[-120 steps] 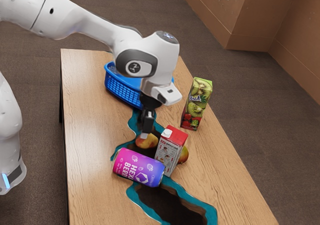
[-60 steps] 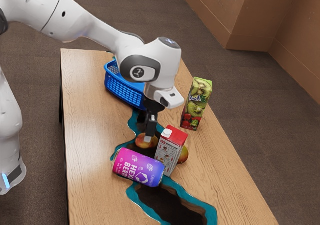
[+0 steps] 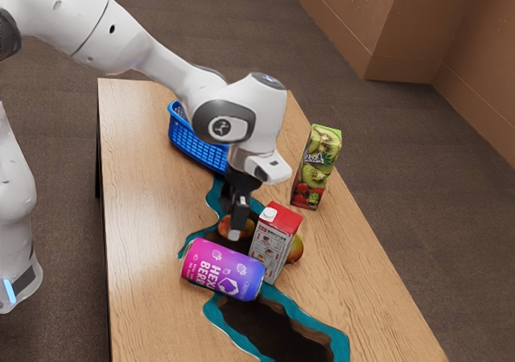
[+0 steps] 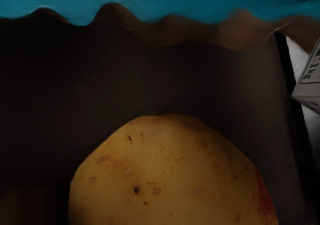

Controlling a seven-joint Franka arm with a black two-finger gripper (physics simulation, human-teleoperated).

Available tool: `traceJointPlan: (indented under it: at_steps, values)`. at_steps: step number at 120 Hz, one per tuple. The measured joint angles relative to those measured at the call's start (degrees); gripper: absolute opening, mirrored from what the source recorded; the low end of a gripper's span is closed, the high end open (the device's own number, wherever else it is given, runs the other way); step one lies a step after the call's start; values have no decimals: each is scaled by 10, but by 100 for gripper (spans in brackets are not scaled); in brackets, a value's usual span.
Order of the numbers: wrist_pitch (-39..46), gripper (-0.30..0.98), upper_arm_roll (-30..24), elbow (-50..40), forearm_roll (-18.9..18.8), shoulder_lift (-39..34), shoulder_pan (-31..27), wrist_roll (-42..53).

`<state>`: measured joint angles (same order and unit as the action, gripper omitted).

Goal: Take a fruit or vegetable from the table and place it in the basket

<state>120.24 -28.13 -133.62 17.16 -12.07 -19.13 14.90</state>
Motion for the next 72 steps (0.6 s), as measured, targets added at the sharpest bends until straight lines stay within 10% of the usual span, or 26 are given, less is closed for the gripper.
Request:
traceJointPlan:
  at_steps: [15, 34, 72]
  values:
    - [10, 63, 0, 0, 0, 8, 0, 1]
    - [21, 97, 0, 0, 7, 18, -1, 4]
    - [31, 50, -1, -4, 4, 2, 6, 8]
